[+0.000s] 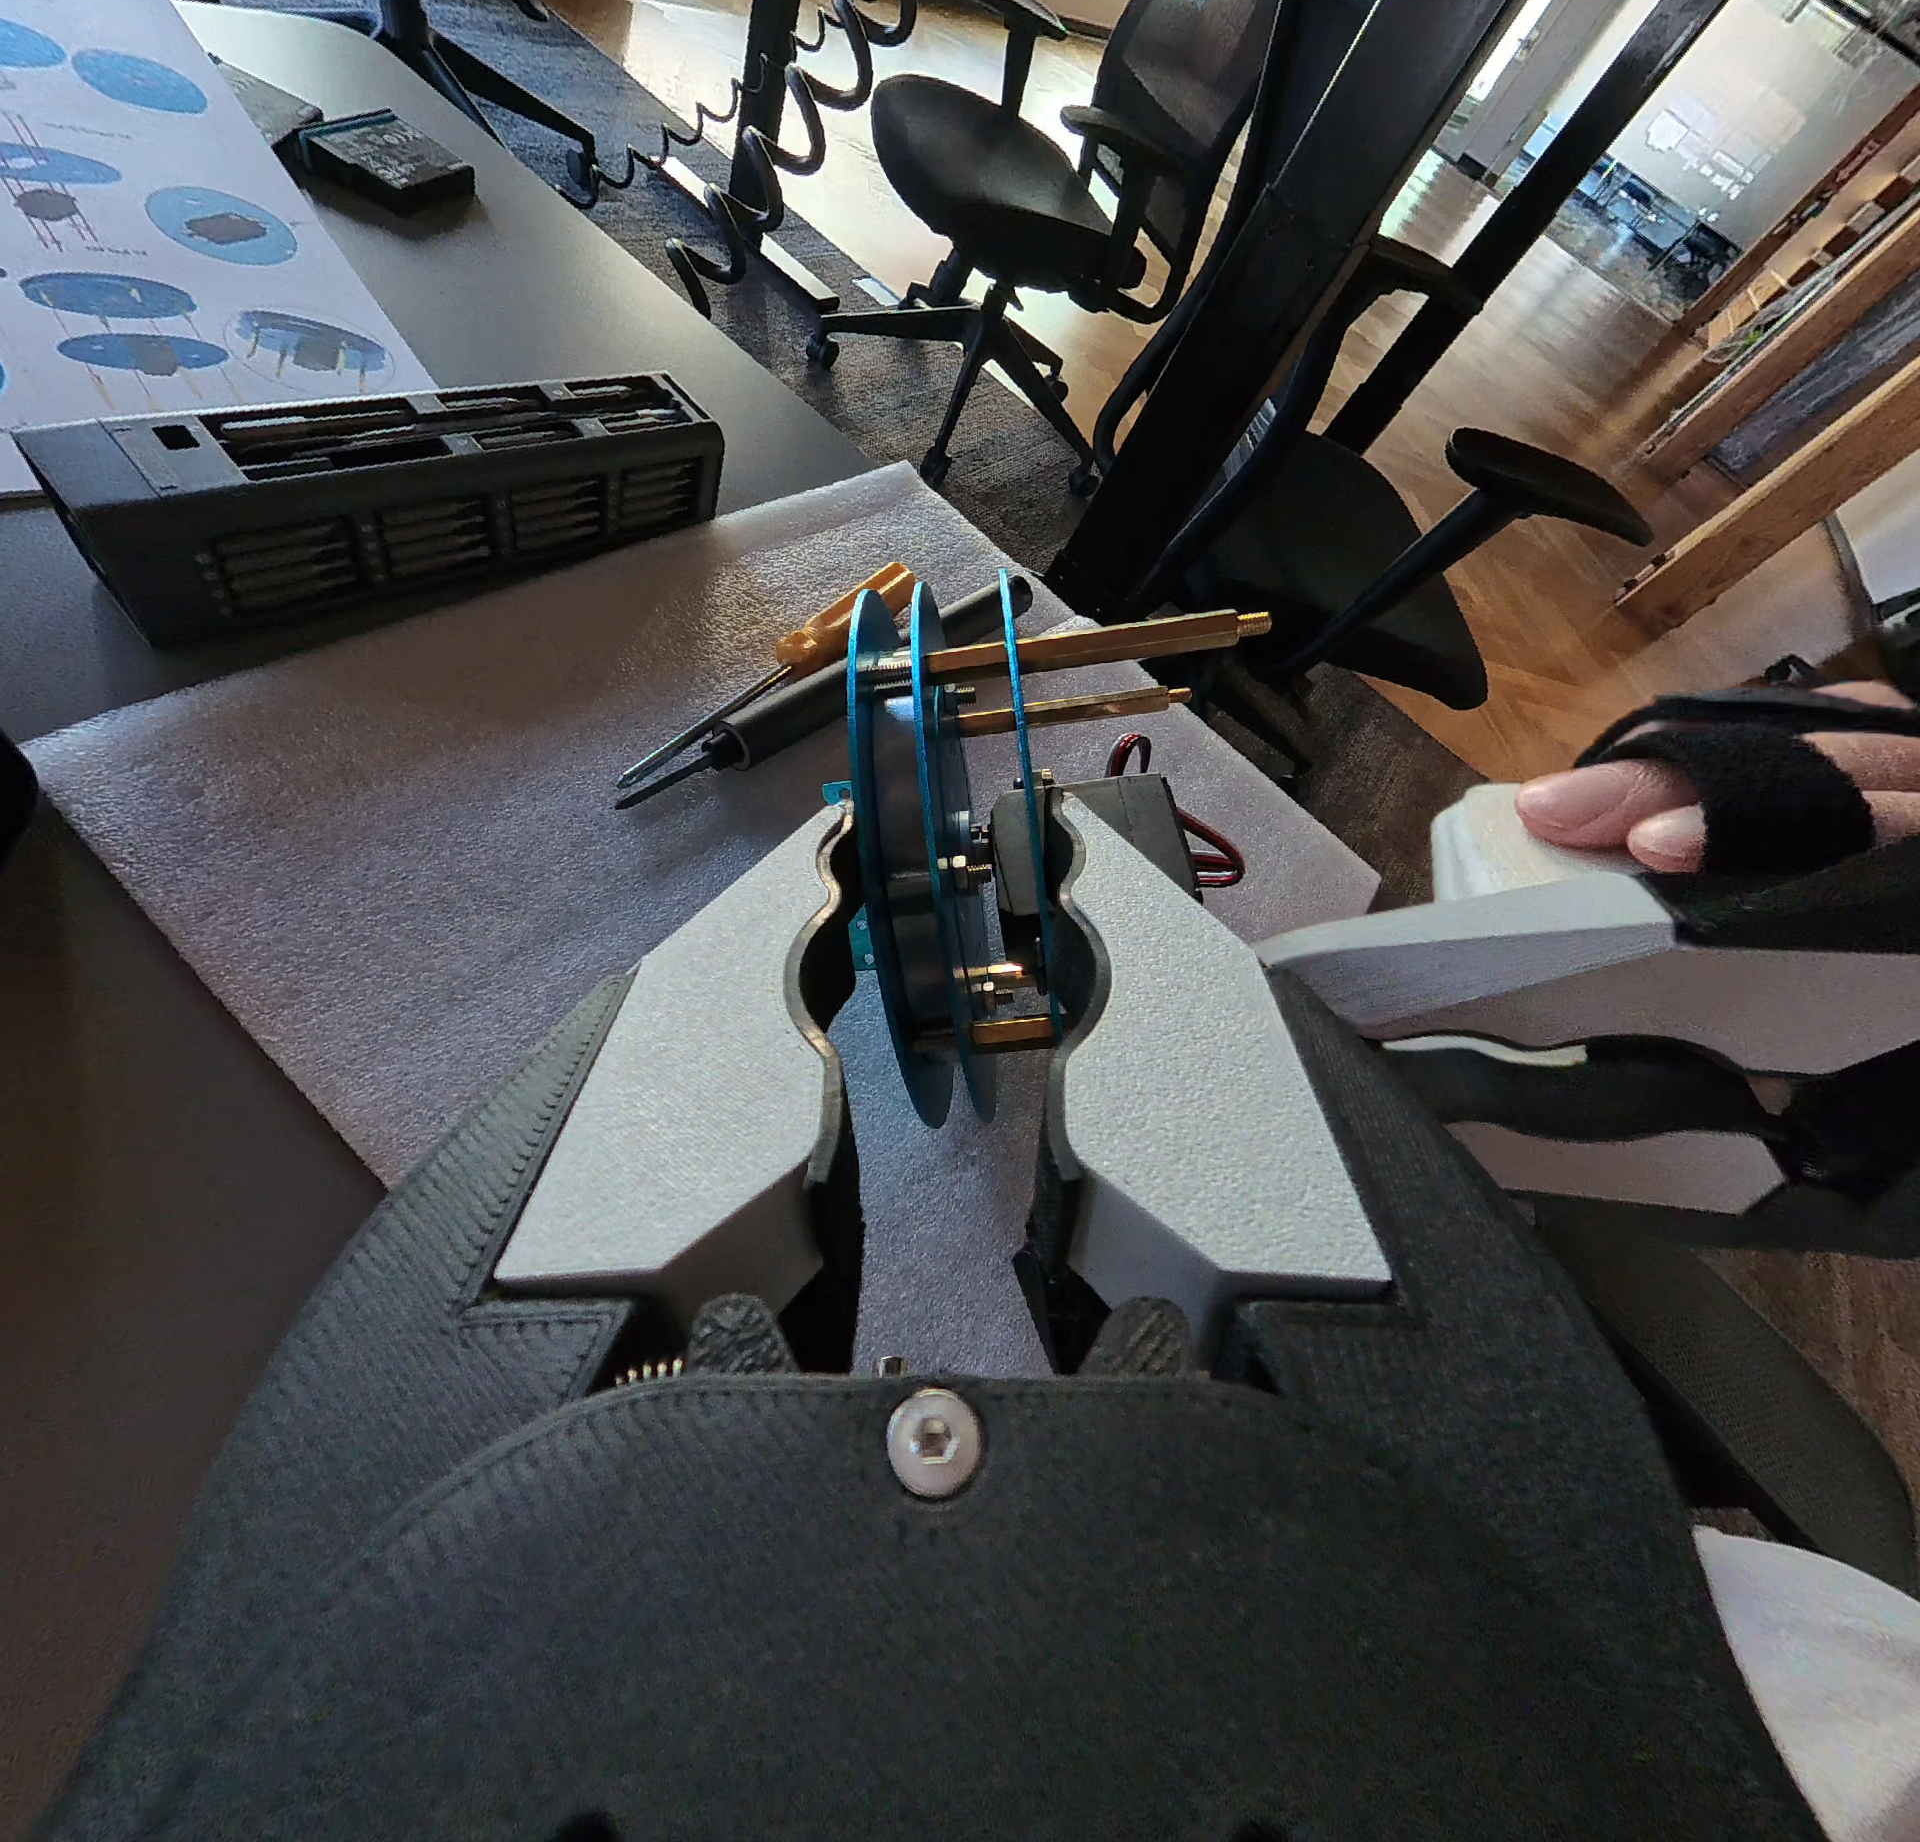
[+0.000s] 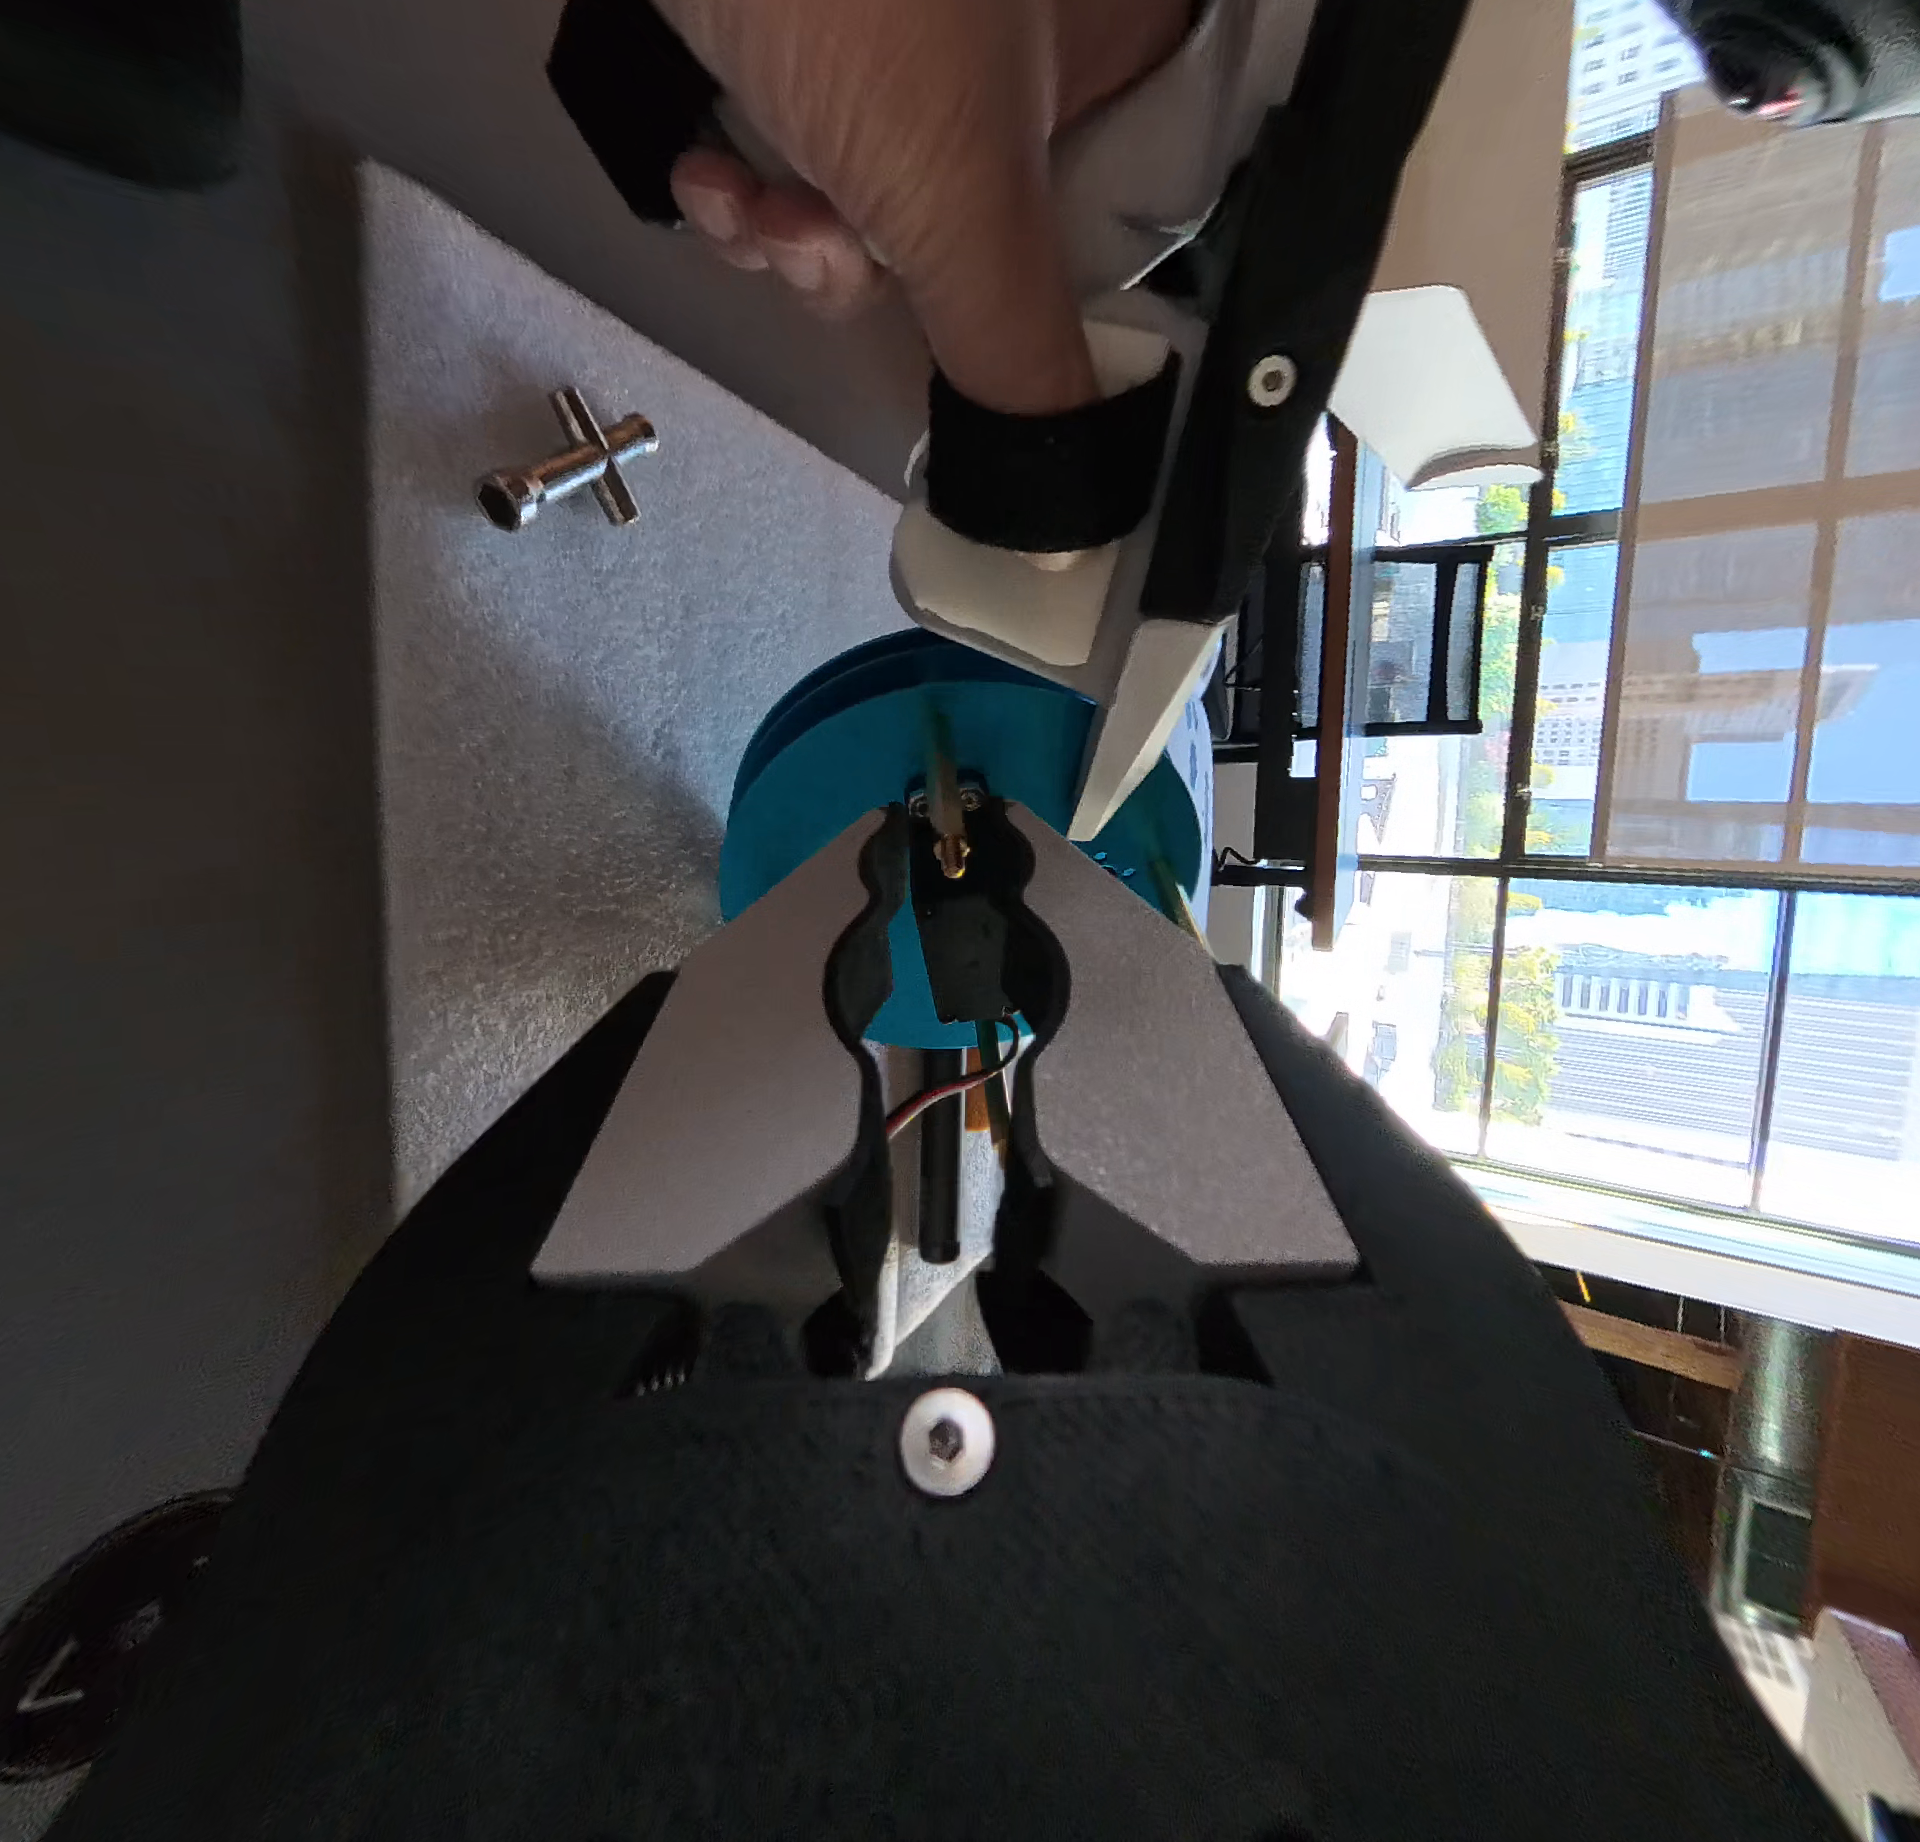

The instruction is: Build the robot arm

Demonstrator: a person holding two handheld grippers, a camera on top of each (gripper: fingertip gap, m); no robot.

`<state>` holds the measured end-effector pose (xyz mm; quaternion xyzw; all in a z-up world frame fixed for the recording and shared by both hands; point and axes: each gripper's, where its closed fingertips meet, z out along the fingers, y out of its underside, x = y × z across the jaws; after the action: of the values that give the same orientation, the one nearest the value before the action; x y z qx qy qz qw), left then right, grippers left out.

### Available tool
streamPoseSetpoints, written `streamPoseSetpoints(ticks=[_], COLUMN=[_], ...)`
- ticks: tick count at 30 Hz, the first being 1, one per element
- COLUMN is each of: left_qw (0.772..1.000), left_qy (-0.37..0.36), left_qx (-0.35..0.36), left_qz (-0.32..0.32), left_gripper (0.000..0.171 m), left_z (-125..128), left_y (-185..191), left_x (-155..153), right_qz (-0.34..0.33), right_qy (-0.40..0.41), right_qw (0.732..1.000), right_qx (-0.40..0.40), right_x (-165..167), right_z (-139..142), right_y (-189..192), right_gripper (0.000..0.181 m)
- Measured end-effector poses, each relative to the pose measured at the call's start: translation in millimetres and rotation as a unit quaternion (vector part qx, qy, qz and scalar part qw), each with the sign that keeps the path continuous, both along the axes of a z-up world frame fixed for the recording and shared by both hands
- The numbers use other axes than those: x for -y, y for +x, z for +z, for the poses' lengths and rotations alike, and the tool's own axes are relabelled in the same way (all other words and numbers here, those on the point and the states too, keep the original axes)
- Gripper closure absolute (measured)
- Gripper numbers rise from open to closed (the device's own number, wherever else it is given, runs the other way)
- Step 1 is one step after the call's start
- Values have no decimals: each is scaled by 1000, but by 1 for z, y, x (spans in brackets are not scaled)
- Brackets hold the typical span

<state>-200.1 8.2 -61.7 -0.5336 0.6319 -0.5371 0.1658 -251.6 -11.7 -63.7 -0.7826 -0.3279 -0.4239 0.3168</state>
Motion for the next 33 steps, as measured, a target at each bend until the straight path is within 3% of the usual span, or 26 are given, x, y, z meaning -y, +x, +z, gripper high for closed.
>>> streamPoseSetpoints(ticks=[8,14,19,25,27,29,31,33], left_qw=[1000,1000,1000,1000,1000,999,999,1000], left_qy=[-3,1,6,18,25,29,29,22], left_qx=[-2,0,3,9,12,15,15,12], left_qz=[0,0,1,1,-1,-3,-3,-3], left_gripper=[139,139,139,139,139,139,139,139], left_z=[0,0,0,1,2,2,1,1], left_y=[1,1,1,0,-1,-1,-1,-2], left_x=[-1,0,1,4,6,6,6,4], right_qz=[22,-43,-119,-201,-208,-175,-118,-51], right_qy=[-23,37,129,211,220,201,191,155], right_qw=[999,989,934,858,845,878,920,960], right_qx=[25,-140,-311,-424,-441,-399,-320,-228], right_x=[-4,-3,-2,1,1,3,6,19], right_z=[-2,-3,-4,-5,-6,-3,14,30], right_y=[0,0,-1,-2,-3,-5,-6,-6], right_gripper=[176,177,176,176,176,172,138,135])
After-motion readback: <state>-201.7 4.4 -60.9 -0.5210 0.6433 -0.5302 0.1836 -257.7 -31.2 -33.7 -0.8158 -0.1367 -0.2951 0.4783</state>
